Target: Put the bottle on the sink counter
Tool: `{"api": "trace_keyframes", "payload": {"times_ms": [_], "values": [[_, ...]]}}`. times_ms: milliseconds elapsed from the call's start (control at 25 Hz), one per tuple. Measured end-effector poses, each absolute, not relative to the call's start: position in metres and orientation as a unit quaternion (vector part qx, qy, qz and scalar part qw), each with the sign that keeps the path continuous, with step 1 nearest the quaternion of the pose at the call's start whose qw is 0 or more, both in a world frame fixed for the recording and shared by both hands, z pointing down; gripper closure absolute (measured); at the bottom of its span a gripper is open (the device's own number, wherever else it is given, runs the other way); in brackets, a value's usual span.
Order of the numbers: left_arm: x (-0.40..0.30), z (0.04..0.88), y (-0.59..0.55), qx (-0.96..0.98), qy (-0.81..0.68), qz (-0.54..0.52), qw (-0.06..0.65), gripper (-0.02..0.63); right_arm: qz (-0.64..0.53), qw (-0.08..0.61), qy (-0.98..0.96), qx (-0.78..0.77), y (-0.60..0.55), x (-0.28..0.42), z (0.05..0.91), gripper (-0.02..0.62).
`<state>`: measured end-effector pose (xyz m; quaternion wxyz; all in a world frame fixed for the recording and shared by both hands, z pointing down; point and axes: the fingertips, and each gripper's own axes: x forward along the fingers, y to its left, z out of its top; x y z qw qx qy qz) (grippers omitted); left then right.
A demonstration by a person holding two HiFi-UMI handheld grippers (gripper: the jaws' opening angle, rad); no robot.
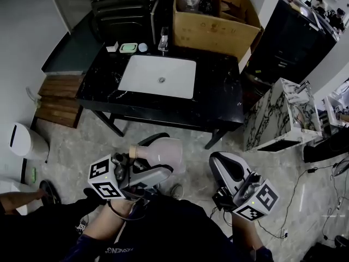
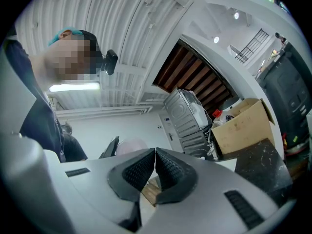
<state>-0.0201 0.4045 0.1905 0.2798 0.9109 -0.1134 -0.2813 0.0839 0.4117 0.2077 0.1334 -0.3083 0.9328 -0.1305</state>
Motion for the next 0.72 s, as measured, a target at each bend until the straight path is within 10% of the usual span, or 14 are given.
{"api": "trace_keyframes", "payload": {"times_ms": [720], "values": [[-0.006,0.196,0.374,0.911,-0.110,-0.284,0.279,0.222,-0.133,0.132,0.930,-0.315,0.383,0.099,0.216,0.569]]}}
